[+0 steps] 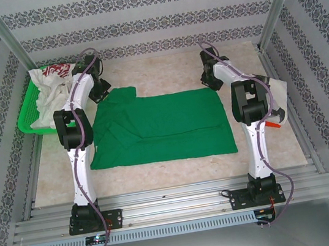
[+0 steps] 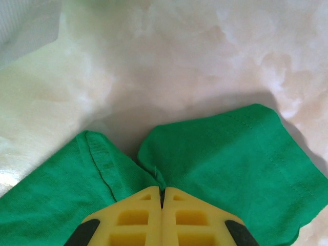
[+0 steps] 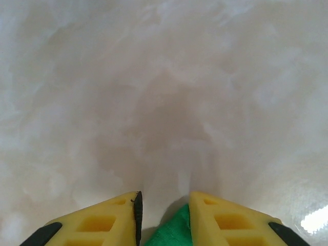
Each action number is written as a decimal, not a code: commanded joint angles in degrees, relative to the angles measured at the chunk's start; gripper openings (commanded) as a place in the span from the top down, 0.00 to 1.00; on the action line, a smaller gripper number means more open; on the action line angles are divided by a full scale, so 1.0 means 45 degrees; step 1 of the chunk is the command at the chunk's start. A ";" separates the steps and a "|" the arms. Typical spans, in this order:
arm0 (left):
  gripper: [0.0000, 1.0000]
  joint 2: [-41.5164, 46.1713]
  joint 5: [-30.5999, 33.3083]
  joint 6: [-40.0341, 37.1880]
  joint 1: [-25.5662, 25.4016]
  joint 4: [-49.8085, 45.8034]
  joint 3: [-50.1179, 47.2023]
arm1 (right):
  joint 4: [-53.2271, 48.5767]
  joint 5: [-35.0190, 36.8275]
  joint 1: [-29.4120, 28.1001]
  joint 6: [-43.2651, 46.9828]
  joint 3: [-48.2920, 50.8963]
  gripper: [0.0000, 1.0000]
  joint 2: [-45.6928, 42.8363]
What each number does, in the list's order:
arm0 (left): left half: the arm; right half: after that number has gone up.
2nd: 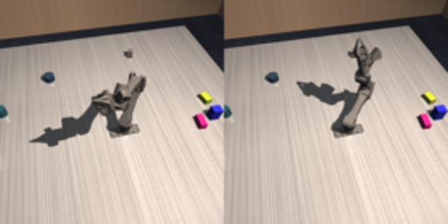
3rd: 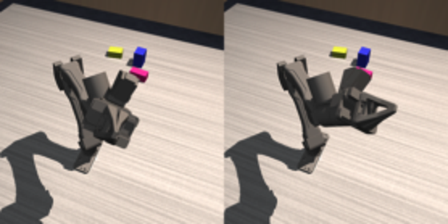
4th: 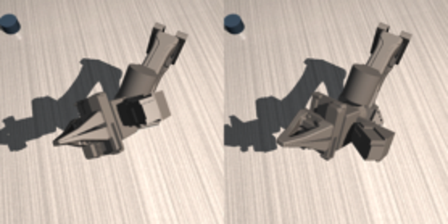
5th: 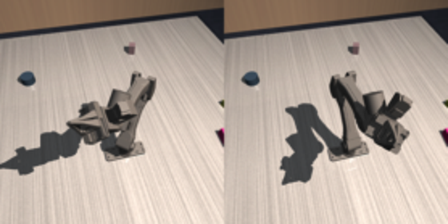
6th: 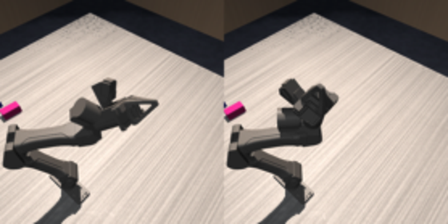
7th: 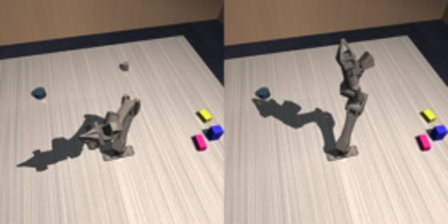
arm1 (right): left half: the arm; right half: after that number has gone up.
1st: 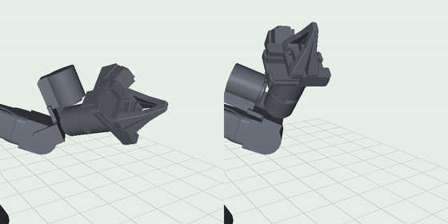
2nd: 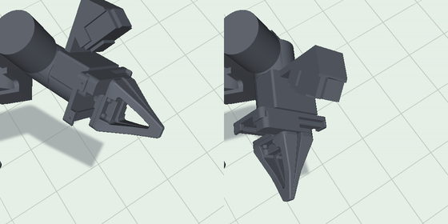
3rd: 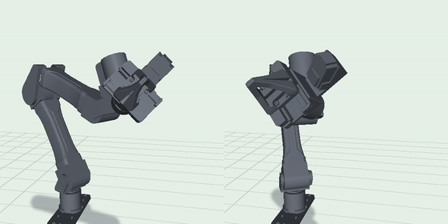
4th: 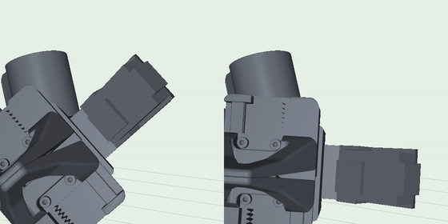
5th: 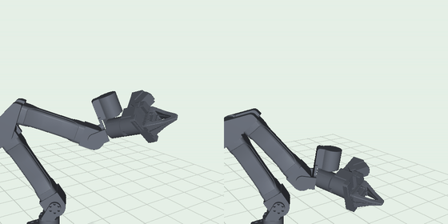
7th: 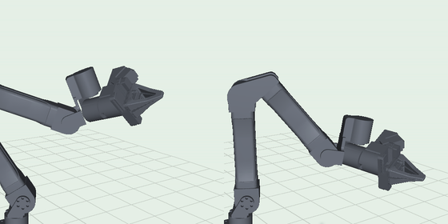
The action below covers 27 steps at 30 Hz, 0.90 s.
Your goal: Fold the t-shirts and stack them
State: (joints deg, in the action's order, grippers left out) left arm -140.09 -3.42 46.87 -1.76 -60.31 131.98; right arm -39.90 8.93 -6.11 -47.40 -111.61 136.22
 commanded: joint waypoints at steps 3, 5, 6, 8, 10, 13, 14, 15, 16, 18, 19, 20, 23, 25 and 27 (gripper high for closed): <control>1.00 -0.0055 -0.0080 -0.0197 0.0118 0.0178 -0.0053 | -0.1323 -0.0157 0.0051 0.0492 -0.0143 0.73 0.0202; 1.00 -0.0096 -0.0118 -0.0182 0.0118 0.0185 -0.0072 | -0.1358 -0.0166 0.0065 0.0635 -0.0136 0.80 0.0177; 1.00 -0.0128 -0.0154 -0.0182 0.0122 0.0183 -0.0072 | -0.1373 -0.0200 0.0068 0.0650 -0.0168 0.86 0.0197; 1.00 -0.0194 -0.0178 -0.0161 0.0118 0.0214 -0.0072 | -0.1421 -0.0260 0.0107 0.0657 -0.0234 1.00 0.0236; 1.00 -0.0234 -0.0214 -0.0142 0.0118 0.0220 -0.0072 | -0.1426 -0.0145 0.0149 0.0669 -0.0324 1.00 0.0207; 1.00 -0.0255 -0.0241 -0.0143 0.0118 0.0200 -0.0090 | -0.1240 0.0016 0.0195 0.0918 -0.0412 1.00 -0.0101; 1.00 -0.0255 -0.0249 -0.0158 0.0118 0.0200 -0.0091 | -0.1159 0.0107 0.0191 0.0987 -0.0393 0.95 -0.0257; 1.00 -0.0255 -0.0255 -0.0156 0.0118 0.0200 -0.0097 | -0.1117 0.0189 0.0186 0.0999 -0.0393 0.85 -0.0389; 1.00 -0.0255 -0.0259 -0.0135 0.0118 0.0200 -0.0104 | -0.1051 0.0279 0.0186 0.1020 -0.0364 0.75 -0.0526; 1.00 -0.0255 -0.0275 -0.0108 0.0118 0.0229 -0.0121 | -0.0949 0.0359 0.0148 0.1040 -0.0305 0.69 -0.0727; 1.00 -0.0255 -0.0294 -0.0121 0.0118 0.0239 -0.0112 | -0.0928 0.0369 0.0127 0.1060 -0.0244 0.69 -0.0793; 1.00 -0.0255 -0.0315 -0.0098 0.0118 0.0239 -0.0111 | -0.0937 0.0389 0.0101 0.1078 -0.0203 0.69 -0.0837; 1.00 -0.0249 -0.0315 -0.0118 0.0118 0.0259 -0.0112 | -0.0899 0.0496 -0.0020 0.1117 -0.0027 0.70 -0.0880; 1.00 -0.0236 -0.0314 -0.0136 0.0118 0.0239 -0.0111 | -0.0899 0.0449 -0.0042 0.1091 0.0032 0.71 -0.0824; 1.00 -0.0236 -0.0314 -0.0178 0.0118 0.0220 -0.0130 | -0.0880 0.0380 -0.0085 0.1004 0.0123 0.72 -0.0743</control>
State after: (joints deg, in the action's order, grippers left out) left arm -140.14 -4.51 46.87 -1.76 -59.96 131.94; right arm -43.07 9.63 -5.87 -43.11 -112.27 134.82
